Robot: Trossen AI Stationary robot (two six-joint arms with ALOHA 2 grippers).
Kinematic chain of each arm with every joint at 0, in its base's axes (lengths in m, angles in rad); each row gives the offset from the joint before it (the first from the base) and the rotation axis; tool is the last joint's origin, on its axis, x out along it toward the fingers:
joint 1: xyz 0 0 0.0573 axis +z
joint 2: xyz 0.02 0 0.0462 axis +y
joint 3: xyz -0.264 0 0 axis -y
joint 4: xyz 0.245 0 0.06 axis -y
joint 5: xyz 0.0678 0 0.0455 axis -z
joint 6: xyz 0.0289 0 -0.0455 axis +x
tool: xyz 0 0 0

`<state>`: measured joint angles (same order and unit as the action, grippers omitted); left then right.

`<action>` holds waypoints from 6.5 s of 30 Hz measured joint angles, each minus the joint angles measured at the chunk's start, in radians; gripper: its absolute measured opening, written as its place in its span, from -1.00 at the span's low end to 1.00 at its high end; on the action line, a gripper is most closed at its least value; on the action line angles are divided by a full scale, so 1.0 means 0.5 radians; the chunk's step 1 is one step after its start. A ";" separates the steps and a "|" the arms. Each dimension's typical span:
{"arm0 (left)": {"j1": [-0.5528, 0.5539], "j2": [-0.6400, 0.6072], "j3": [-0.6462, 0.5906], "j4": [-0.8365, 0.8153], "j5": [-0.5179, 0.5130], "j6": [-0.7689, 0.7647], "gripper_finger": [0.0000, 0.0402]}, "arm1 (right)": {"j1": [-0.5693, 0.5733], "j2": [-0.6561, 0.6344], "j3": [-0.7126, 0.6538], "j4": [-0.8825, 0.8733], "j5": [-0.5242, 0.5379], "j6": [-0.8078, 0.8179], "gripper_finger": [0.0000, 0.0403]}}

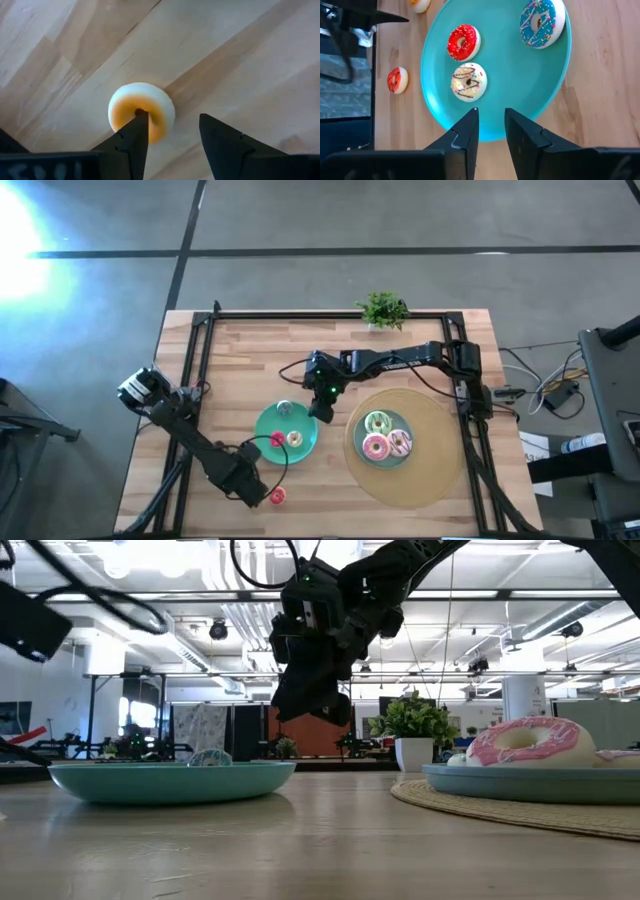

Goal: Pick & Place donuts
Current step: Put the small yellow donut on the green plate, then put the small orange donut on the green plate

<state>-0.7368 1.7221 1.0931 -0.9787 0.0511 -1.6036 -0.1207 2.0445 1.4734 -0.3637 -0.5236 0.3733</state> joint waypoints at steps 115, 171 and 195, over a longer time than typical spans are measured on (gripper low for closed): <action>1.484 -1.155 -0.561 1.410 -0.226 1.232 -0.48 | 0.100 -0.521 -0.042 -0.403 0.173 -1.238 -0.91; 0.100 -1.078 -0.587 0.927 -0.689 0.436 -0.48 | -0.032 0.262 0.831 -1.185 0.843 -0.530 -0.47; 0.045 -0.107 -0.265 1.247 -0.175 0.010 -0.48 | -0.136 -0.543 -0.237 -0.786 1.006 -0.255 -0.47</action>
<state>-0.7143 1.6687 0.9606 -0.3551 -0.0363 -1.5984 -0.1886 1.7729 1.3548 -0.7566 -0.0208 0.2455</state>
